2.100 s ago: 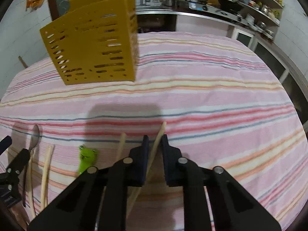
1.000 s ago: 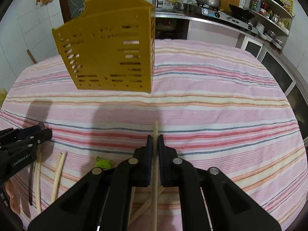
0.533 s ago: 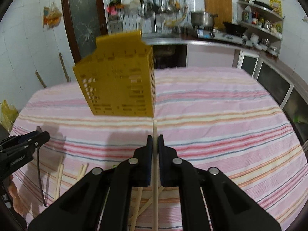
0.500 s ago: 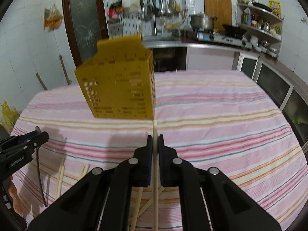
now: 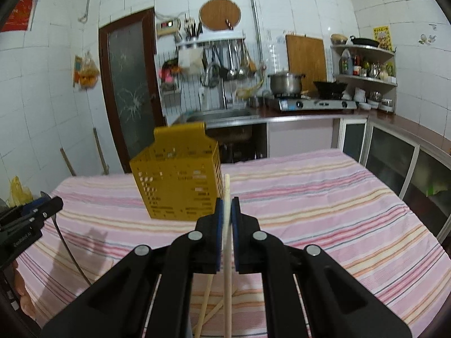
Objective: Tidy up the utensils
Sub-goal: 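Lift and drop the chopstick into the yellow holder while the left tool drops the spoon in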
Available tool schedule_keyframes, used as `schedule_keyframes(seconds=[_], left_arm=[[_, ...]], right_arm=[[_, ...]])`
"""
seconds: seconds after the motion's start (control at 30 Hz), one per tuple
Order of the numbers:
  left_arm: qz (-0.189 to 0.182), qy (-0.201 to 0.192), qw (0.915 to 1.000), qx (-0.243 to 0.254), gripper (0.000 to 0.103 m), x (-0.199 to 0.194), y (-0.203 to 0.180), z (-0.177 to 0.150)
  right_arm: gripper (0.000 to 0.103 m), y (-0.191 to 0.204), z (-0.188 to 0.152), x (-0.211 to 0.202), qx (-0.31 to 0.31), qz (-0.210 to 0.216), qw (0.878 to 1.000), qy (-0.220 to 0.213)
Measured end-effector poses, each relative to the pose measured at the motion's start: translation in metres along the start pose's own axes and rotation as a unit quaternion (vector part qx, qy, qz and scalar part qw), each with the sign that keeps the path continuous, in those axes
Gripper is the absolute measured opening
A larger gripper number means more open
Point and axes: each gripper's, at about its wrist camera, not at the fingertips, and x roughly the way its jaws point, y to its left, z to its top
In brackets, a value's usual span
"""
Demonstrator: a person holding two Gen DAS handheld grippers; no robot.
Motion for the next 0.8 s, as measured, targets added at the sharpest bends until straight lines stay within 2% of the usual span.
schedule_keyframes(seconds=[0.17,0.33,0.43,0.6,0.8], left_arm=[[-0.004,-0.016,0.9999,0.000,0.035,-0.007,-0.004,0.008],[-0.015,-0.032,0.9993,-0.012,0.035,-0.010,-0.004,0.032],[-0.025,-0.051,0.9982,-0.021,0.035,-0.009,-0.004,0.058],[-0.045,-0.093,0.9941,-0.033,0.035,0.001,-0.019,0.119],[-0.060,-0.121,0.9900,-0.041,0.035,0.037,-0.035,0.170]], right_arm=[[0.006,0.000,0.013,-0.007,-0.001,-0.002,0.999,-0.039],[0.006,0.003,0.041,-0.007,0.002,0.006,0.997,-0.071],[0.006,0.009,0.068,-0.003,0.002,0.013,0.995,-0.097],[0.006,0.022,0.121,0.010,0.006,0.024,0.990,-0.137],[0.006,0.036,0.168,0.041,0.015,0.032,0.984,-0.173]])
